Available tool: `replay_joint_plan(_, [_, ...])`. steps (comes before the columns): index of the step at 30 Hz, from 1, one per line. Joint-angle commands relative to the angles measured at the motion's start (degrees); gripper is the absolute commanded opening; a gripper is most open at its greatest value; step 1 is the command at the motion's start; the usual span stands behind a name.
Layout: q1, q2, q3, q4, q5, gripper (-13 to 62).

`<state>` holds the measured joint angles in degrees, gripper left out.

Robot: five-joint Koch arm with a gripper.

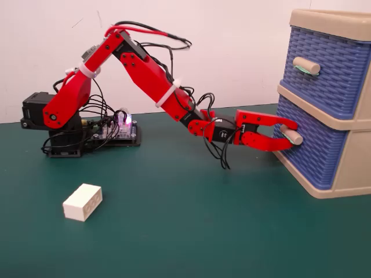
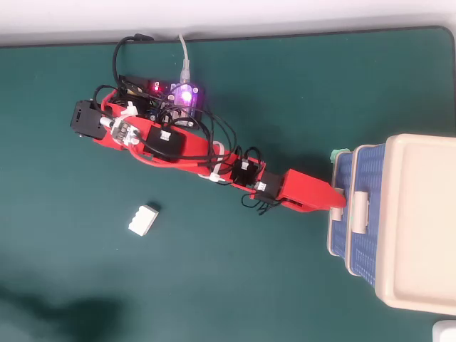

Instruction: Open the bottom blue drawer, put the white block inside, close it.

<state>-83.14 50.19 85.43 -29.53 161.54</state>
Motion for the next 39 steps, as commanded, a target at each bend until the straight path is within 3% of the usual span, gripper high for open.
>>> replay_joint_plan(1, [-0.9,1.5,-3.4,3.1,0.0,-8.1])
replay_joint_plan(5, [0.0,4.0,0.6,3.2,0.2,-8.1])
replay_joint_plan(15, [5.0,37.2,45.4,3.4,5.0,-8.1])
replay_joint_plan(19, [6.4,43.1,51.9,5.4,5.0,-7.0])
replay_joint_plan(23, [6.8,46.3,51.1,9.3,5.1,30.3])
replay_joint_plan(24, [7.6,49.6,50.8,10.7,4.9,34.4])
replay_joint_plan(27, [14.0,64.2,49.1,30.4,4.5,34.4])
replay_joint_plan(31, [20.8,77.6,31.6,80.4,-0.7,34.2])
replay_joint_plan(35, [33.7,70.8,11.8,122.3,-13.0,34.1])
replay_joint_plan(39, [45.3,63.8,9.8,125.3,-22.5,34.1])
